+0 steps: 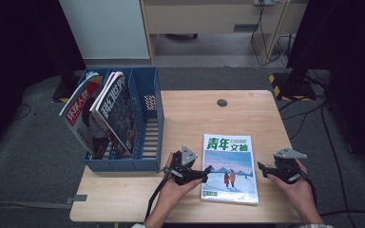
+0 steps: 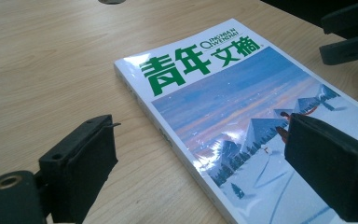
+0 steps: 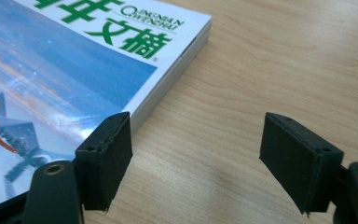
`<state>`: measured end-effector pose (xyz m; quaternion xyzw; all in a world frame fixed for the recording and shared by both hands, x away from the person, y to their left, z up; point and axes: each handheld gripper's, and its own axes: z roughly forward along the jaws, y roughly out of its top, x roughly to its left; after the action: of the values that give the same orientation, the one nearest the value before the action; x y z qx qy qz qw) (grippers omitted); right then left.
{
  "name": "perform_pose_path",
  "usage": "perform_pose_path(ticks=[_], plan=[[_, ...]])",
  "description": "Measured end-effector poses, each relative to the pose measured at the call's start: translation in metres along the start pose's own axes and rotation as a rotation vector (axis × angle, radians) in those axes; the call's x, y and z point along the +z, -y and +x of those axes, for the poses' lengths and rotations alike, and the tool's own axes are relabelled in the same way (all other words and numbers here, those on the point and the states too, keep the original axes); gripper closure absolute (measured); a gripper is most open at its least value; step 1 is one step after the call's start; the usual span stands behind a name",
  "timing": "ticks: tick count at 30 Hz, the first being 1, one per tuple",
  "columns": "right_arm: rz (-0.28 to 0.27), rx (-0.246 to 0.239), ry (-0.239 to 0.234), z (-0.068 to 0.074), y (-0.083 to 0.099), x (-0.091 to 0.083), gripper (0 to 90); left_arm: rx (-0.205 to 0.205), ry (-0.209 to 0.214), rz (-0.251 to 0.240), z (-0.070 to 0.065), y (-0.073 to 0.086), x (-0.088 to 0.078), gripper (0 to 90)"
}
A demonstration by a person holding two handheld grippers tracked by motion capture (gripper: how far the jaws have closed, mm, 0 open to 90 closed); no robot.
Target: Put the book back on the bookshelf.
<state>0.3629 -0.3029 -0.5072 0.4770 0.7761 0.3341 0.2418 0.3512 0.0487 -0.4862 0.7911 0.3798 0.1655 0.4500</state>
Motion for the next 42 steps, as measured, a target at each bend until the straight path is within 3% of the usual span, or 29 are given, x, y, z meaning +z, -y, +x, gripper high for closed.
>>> perform_pose_path(ticks=[7,11,17,21,26,30,33,39,42], plan=[[-0.054,-0.013,-0.055,0.008,-0.006,-0.006,32.1,0.006,-0.001,0.029,-0.003,0.002,0.011,10.3],[-0.088,-0.012,-0.098,0.015,-0.009,-0.008,36.6,0.031,-0.019,0.028,-0.005,0.005,0.013,20.9],[-0.107,-0.004,-0.162,0.025,-0.011,-0.006,37.3,0.025,-0.004,0.041,-0.008,0.008,0.016,21.1],[-0.072,0.007,-0.205,0.029,-0.009,0.0,29.9,0.054,-0.015,0.065,-0.01,0.011,0.019,24.2],[0.001,0.027,-0.242,0.034,-0.005,0.009,18.1,0.018,-0.016,0.073,-0.006,0.015,0.02,26.2],[0.048,0.055,-0.281,0.036,-0.003,0.016,8.9,0.01,0.023,0.109,-0.008,0.019,0.026,22.9],[0.05,0.048,-0.283,0.039,-0.002,0.019,5.9,0.005,0.033,0.118,-0.011,0.021,0.029,21.6],[0.072,0.05,-0.284,0.041,-0.001,0.025,5.1,0.025,0.015,0.154,-0.015,0.024,0.033,22.9],[0.08,0.056,-0.287,0.04,-0.001,0.027,4.6,0.005,0.023,0.15,-0.014,0.025,0.033,22.8]])
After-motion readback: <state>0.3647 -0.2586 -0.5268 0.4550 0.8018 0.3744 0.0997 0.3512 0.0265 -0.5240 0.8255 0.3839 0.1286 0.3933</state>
